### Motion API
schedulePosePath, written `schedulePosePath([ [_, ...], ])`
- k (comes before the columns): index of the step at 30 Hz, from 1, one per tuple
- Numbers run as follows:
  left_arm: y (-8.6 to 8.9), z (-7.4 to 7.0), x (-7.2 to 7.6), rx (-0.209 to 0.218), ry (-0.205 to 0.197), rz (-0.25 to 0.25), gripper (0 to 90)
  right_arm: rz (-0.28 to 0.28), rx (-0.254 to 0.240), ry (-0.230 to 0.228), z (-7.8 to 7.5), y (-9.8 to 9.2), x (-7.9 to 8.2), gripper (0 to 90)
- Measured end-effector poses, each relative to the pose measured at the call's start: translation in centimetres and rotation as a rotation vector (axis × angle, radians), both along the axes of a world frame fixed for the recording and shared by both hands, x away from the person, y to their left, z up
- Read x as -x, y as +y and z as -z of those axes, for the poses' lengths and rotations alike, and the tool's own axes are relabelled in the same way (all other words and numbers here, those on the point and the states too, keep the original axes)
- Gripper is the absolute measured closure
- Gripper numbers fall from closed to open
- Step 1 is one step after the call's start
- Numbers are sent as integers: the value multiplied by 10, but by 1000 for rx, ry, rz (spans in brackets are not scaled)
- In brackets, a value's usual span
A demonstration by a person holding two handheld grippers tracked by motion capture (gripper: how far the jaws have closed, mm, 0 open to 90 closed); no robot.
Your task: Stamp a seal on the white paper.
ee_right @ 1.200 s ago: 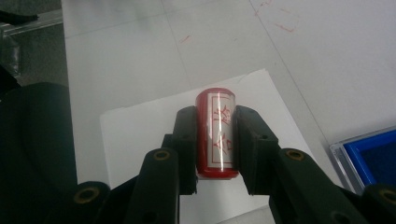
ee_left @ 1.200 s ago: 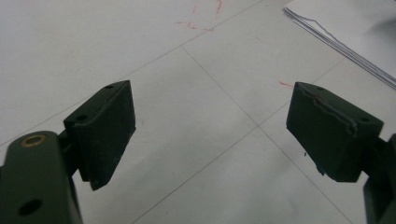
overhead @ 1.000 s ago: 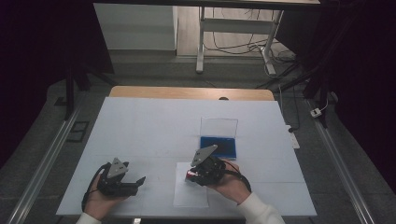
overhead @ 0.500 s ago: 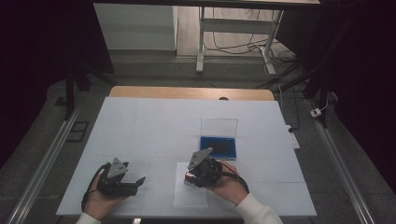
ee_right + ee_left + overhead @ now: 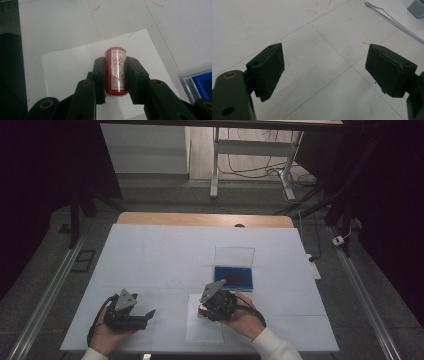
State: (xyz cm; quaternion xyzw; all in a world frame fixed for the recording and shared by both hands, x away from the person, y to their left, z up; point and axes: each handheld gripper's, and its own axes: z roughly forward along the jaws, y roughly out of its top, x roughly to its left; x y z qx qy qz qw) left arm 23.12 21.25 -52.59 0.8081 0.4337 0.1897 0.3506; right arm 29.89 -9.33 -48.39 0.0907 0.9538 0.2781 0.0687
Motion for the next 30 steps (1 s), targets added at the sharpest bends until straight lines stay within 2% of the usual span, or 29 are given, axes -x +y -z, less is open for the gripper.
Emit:
schedulePosePath([
  [11,0,0,0,-1,1,1,156,0,11,4,0,1,-1,696],
  [15,0,0,0,-2,1,-1,156,16,9,26,1,1,-2,696],
  [18,0,0,0,-3,1,-2,156,7,37,19,-1,2,-3,697],
  [20,-1,0,0,-3,2,-1,156,21,34,21,0,4,-1,697],
  [30,-1,0,0,-4,3,-2,156,12,68,32,-2,7,-3,700],
])
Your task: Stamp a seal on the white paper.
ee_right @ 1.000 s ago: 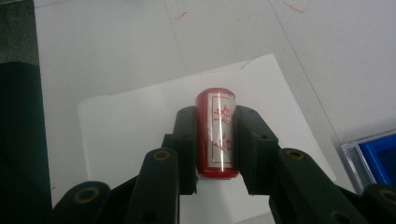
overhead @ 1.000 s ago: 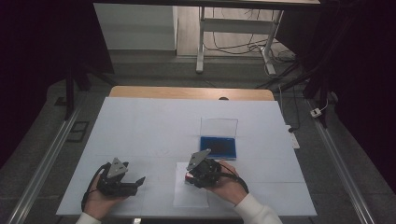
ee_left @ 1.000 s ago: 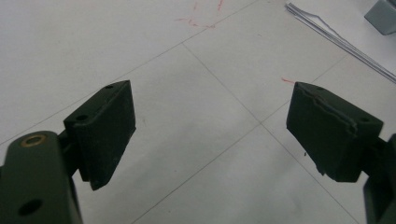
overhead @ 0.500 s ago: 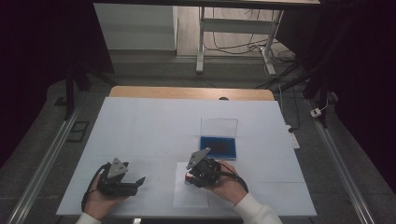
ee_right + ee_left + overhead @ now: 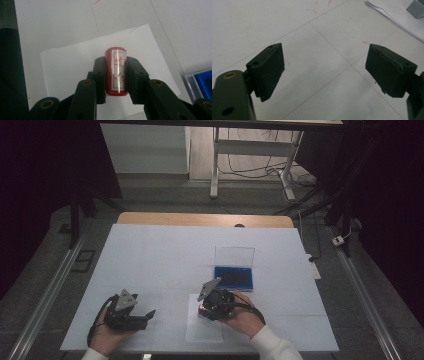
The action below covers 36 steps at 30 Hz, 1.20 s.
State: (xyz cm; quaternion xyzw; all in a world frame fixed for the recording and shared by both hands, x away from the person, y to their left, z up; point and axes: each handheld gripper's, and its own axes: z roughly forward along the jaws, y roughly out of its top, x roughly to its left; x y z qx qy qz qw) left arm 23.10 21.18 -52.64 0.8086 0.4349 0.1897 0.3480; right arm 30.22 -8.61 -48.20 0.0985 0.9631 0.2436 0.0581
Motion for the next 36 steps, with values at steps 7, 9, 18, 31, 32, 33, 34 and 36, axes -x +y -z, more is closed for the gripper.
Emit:
schedulePosePath([
  [7,-1,0,0,2,1,3,156,-7,14,-4,3,1,-1,702],
  [9,-1,0,0,-2,1,3,156,-10,20,-4,3,2,-1,703],
  [18,0,0,0,-2,1,2,156,1,8,0,4,1,0,705],
  [31,0,0,1,0,1,-9,154,-11,11,-15,5,0,0,705],
  [32,0,0,1,-1,1,-8,154,-4,8,-11,5,0,1,705],
  [33,0,0,1,-1,1,-8,154,-4,7,-11,5,0,1,705],
  [34,0,0,1,-2,1,-9,154,-4,2,-11,5,0,1,705],
  [36,0,0,1,-2,2,-11,154,-4,-4,-7,6,-1,1,705],
])
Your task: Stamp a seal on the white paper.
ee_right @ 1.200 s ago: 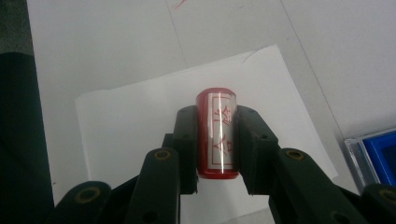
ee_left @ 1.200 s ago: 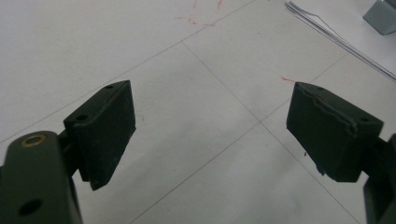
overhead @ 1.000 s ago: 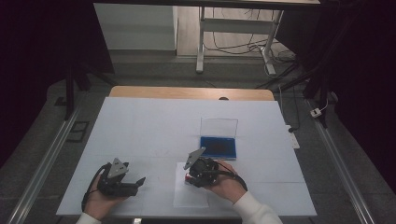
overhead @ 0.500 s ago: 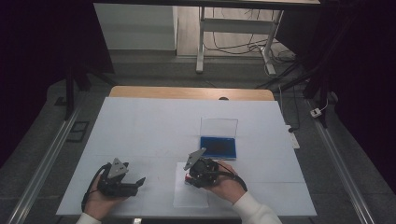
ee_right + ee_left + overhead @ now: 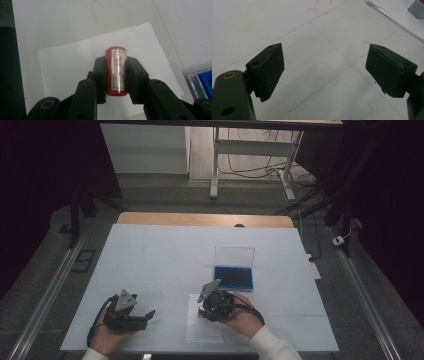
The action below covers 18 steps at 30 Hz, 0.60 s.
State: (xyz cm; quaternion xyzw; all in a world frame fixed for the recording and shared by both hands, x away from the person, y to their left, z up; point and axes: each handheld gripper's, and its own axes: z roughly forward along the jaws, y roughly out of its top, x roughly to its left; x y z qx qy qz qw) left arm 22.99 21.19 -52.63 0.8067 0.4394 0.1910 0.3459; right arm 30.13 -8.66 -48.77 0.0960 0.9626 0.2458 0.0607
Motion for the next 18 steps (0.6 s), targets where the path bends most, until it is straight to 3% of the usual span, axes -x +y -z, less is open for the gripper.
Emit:
schedulePosePath([
  [18,3,-1,-1,4,-5,-2,154,-2,-25,10,-4,-3,-1,697],
])
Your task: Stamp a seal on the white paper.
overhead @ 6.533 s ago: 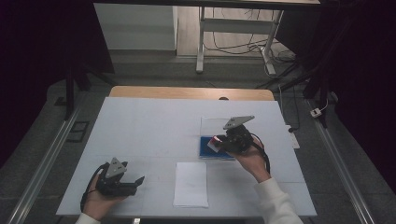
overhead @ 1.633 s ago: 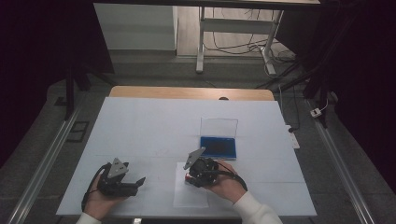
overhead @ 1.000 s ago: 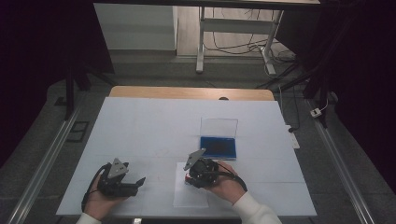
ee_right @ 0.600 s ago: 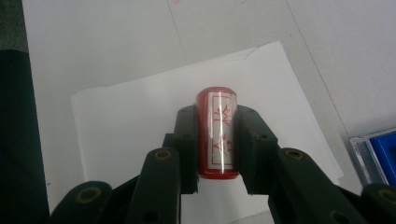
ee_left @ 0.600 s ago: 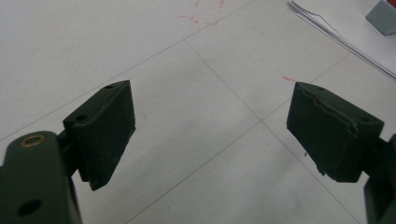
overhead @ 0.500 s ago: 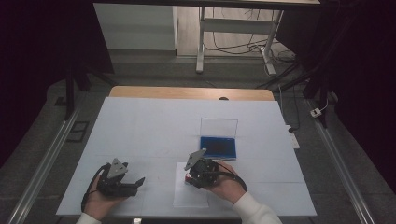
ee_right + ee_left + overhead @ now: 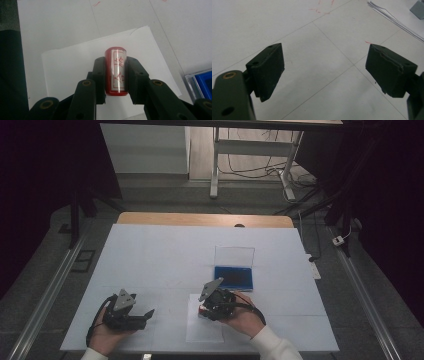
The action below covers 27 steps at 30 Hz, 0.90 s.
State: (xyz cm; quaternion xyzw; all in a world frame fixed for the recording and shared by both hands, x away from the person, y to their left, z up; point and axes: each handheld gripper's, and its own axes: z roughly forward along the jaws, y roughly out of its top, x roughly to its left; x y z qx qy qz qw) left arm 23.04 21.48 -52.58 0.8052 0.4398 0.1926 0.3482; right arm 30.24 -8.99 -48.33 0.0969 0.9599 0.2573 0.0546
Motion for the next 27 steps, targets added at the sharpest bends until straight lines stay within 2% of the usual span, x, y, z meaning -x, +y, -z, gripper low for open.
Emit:
schedulePosePath([
  [5,-1,0,1,-2,1,3,154,-4,9,-2,-1,0,1,695],
  [10,-1,0,0,-3,0,2,154,3,-11,2,-1,-2,1,694],
  [12,-1,0,0,-5,1,1,154,-3,-32,2,-3,-4,0,694],
  [18,-1,0,0,-7,0,1,154,33,-91,7,-11,-13,-3,694],
  [27,0,1,-1,-6,3,2,154,61,-122,-5,-18,-23,-7,694],
])
